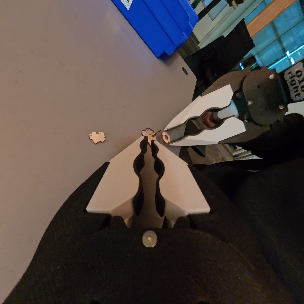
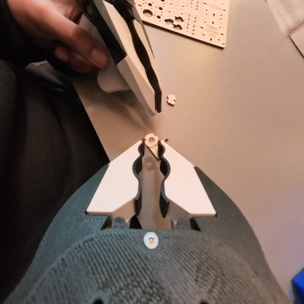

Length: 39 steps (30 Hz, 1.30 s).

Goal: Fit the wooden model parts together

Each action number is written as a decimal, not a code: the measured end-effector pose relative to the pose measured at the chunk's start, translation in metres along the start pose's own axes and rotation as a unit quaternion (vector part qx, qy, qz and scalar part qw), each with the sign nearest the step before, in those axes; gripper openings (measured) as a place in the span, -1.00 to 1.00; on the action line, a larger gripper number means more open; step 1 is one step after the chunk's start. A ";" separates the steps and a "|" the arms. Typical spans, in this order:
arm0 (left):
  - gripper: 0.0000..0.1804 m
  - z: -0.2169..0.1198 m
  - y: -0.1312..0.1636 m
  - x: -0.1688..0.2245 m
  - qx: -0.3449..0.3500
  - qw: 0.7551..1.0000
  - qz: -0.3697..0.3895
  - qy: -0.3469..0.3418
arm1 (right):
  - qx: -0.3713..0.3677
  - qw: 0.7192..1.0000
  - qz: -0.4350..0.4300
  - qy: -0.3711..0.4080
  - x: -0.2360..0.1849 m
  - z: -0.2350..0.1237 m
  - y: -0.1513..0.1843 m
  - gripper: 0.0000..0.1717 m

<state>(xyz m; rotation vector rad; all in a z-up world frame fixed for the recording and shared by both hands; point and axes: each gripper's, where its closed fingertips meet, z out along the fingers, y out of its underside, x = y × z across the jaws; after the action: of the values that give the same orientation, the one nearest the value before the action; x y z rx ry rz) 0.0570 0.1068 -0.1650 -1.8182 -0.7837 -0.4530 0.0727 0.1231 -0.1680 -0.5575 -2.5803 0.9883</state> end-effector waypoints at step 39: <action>-0.88 0.012 0.016 0.042 -0.031 0.974 0.224 -0.007 | 0.033 0.994 -0.036 -0.099 -0.015 -0.017 -0.006 -0.84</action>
<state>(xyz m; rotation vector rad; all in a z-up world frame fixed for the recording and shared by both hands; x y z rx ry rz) 0.0975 0.1270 -0.1533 -1.9869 -0.3510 -0.1717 0.0917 0.1210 -0.1541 -0.3630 -2.7064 1.1510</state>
